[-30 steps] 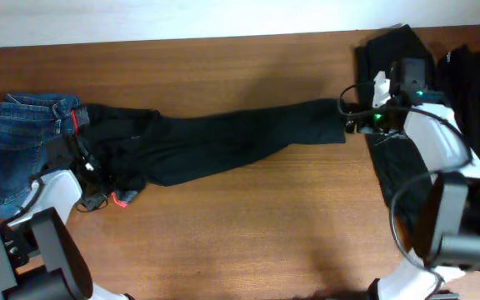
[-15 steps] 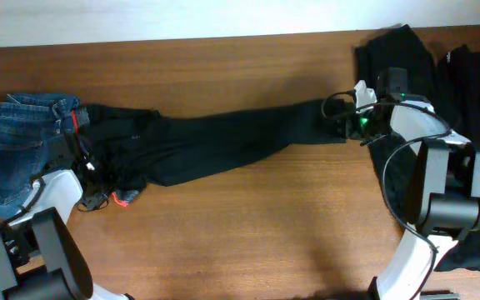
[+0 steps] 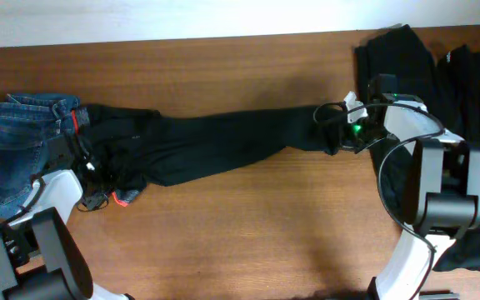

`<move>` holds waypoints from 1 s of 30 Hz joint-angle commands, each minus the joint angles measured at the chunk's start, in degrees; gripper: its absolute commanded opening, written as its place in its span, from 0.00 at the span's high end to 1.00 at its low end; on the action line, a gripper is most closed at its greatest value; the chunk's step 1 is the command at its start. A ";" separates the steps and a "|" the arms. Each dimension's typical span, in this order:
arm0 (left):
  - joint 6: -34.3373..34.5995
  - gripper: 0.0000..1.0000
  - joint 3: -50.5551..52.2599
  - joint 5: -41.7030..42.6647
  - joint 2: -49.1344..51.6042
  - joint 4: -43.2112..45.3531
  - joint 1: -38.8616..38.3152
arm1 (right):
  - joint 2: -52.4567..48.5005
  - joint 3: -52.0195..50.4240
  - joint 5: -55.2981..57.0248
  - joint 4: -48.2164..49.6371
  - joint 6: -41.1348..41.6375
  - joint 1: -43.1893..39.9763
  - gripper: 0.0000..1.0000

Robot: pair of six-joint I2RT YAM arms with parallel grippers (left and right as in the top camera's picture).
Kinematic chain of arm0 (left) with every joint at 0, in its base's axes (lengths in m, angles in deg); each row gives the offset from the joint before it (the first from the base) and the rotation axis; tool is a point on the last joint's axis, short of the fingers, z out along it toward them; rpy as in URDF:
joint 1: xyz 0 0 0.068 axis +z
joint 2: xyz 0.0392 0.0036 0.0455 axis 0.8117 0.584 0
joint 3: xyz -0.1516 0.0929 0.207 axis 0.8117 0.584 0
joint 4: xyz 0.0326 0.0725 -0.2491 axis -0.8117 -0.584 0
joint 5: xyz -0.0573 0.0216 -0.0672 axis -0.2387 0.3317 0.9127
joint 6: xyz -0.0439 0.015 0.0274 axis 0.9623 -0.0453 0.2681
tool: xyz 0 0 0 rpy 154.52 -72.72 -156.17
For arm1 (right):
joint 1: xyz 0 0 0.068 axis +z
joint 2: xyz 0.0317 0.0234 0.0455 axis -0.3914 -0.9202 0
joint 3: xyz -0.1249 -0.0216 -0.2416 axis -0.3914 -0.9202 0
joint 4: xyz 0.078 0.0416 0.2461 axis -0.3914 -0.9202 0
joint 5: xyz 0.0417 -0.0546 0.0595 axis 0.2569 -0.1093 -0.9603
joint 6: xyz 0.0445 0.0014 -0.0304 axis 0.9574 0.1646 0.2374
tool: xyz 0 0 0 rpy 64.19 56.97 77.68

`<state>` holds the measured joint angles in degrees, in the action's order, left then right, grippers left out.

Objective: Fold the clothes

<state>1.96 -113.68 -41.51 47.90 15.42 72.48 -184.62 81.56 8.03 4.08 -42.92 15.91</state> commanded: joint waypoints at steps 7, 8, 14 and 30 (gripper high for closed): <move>-0.94 0.98 0.02 0.68 -0.44 0.09 -0.35 | 10.97 5.55 16.28 20.09 14.69 0.46 0.96; -0.94 0.98 0.02 0.68 -0.44 0.04 -0.35 | 10.49 5.55 18.99 22.29 16.90 0.37 0.88; -0.94 0.98 0.02 0.70 -0.44 -0.94 -0.35 | 4.74 5.57 17.22 21.18 18.95 0.44 0.38; -0.94 0.98 0.02 0.68 -0.44 -0.94 -0.35 | 3.45 5.53 20.48 5.92 10.12 -0.11 0.23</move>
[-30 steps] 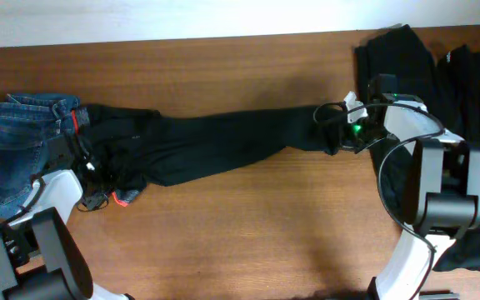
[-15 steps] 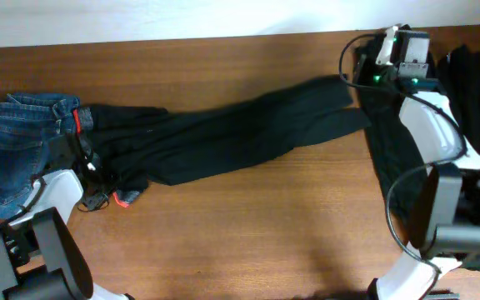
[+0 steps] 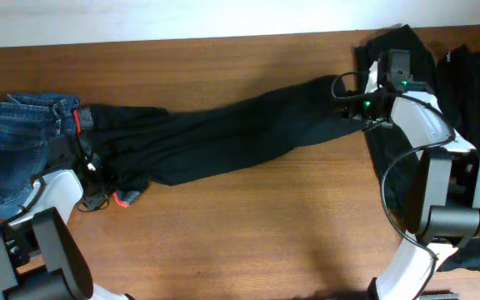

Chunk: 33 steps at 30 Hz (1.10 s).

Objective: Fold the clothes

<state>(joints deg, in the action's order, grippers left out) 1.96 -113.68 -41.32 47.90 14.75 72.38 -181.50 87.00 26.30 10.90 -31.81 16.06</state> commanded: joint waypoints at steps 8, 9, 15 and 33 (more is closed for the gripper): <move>-0.94 0.97 0.02 0.46 -0.44 -0.24 -0.22 | -3.39 -0.11 2.54 -1.92 0.61 -0.63 0.24; -0.94 0.97 0.02 0.46 -0.44 -0.24 -0.22 | -3.87 -0.09 2.56 -1.95 0.76 -0.63 0.24; -0.94 0.97 0.02 0.48 -0.44 -0.24 -0.24 | -6.08 -0.11 2.54 -1.88 0.79 -0.63 0.25; -0.96 0.96 0.02 0.46 -0.44 -0.24 -0.22 | 4.28 7.37 4.31 -15.72 3.56 -0.66 0.96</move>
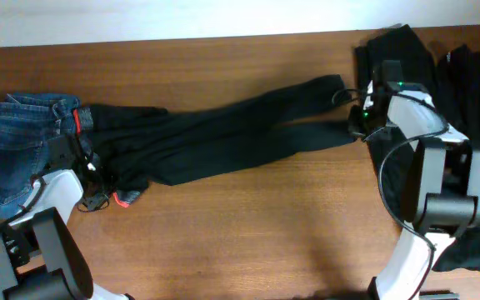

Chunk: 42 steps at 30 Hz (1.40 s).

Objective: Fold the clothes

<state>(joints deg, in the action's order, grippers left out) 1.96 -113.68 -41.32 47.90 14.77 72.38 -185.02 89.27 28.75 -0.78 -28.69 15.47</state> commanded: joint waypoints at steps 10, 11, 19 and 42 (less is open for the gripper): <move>-6.12 0.99 0.02 -1.79 -0.44 -8.59 -0.20 | 12.79 6.54 6.88 -19.63 0.63 -5.84 0.96; -6.12 0.99 0.02 -1.81 -0.44 -9.31 -0.17 | 12.79 6.54 7.87 -20.37 0.63 -6.40 0.96; -13.40 0.97 0.02 -5.64 -0.44 -16.26 0.24 | 12.79 6.54 12.26 -27.67 0.66 -11.58 0.92; -13.57 0.88 0.02 -8.55 -0.44 -9.60 3.43 | 8.81 6.71 -11.78 -4.96 -14.43 -1.64 0.29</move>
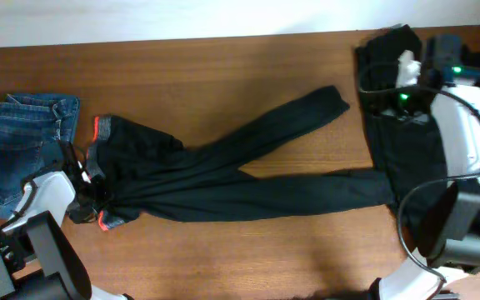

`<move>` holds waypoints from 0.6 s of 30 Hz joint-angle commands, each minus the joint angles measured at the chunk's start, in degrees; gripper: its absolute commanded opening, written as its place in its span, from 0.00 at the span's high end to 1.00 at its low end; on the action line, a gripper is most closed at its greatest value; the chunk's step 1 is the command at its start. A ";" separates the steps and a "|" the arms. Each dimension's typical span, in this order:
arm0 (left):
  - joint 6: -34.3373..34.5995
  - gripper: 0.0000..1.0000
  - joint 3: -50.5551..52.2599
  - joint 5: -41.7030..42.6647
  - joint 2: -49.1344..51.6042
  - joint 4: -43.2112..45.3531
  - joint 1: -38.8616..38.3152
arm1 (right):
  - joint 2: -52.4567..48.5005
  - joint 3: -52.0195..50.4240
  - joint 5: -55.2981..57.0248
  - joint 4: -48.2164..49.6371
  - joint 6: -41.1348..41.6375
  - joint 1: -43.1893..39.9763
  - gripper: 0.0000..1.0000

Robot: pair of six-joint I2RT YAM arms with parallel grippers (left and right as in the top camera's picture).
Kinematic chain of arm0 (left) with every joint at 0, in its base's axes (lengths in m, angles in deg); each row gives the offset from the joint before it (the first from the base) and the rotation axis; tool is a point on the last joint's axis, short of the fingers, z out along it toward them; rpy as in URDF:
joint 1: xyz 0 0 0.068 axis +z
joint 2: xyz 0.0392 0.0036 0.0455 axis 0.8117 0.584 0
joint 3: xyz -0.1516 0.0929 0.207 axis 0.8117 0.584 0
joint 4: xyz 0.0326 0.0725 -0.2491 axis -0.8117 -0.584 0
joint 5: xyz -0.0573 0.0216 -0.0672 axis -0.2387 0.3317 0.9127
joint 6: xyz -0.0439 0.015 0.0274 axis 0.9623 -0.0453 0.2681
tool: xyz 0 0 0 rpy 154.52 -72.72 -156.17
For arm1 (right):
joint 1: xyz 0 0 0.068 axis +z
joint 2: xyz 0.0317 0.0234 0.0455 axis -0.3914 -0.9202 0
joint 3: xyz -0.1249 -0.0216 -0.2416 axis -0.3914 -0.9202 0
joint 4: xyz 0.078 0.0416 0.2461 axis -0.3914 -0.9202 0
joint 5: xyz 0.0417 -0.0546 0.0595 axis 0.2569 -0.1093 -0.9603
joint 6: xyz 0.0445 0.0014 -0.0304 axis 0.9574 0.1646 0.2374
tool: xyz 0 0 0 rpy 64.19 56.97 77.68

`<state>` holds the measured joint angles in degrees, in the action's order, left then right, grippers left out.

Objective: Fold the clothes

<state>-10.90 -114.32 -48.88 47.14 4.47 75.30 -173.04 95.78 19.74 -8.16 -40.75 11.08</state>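
Black trousers (pixel 223 179) lie flat on the wooden table (pixel 248 258). Their waistband (pixel 111 158), trimmed in red, is at the left. One leg runs up to the back right (pixel 319 104); the other stretches right (pixel 340 190) to the dark pile. My left gripper (pixel 82 179) sits at the waistband and looks shut on it. Over the dark clothes at the back right is my right gripper (pixel 394 79), away from both legs; its fingers do not show against the black cloth.
Folded blue jeans (pixel 19 146) lie at the left edge, just beside the trousers' waist. A heap of black clothes (pixel 407 142) covers the right end of the table, under and around the right arm.
The legs have parted into a V, the lower one now lying toward the front right. The waist has shifted right, off the jeans. My right gripper has left the cuff for the back right.
The trousers first stretched between both grippers, legs together, my right gripper at the cuffs. The cuffs then stood further back. After that one leg lay at the back with my right gripper at the other cuff. Now both legs lie spread.
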 commanded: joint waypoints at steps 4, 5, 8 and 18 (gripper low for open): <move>-0.72 0.78 0.66 -0.98 0.33 0.83 0.50 | -10.58 0.17 -2.32 8.39 -2.10 5.53 0.28; -0.72 0.76 0.66 -0.98 0.33 0.85 0.50 | -11.96 0.17 -2.32 9.14 -1.84 5.60 0.28; -0.72 0.72 0.66 -0.98 0.33 0.83 0.50 | -15.93 0.17 -2.32 11.61 0.68 5.51 0.28; -0.70 0.70 0.66 0.83 0.33 1.33 0.50 | -20.79 0.17 -2.38 17.84 4.17 5.64 0.28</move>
<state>-10.96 -114.32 -48.77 47.14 5.24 75.30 -192.16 95.78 18.10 9.30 -37.74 16.56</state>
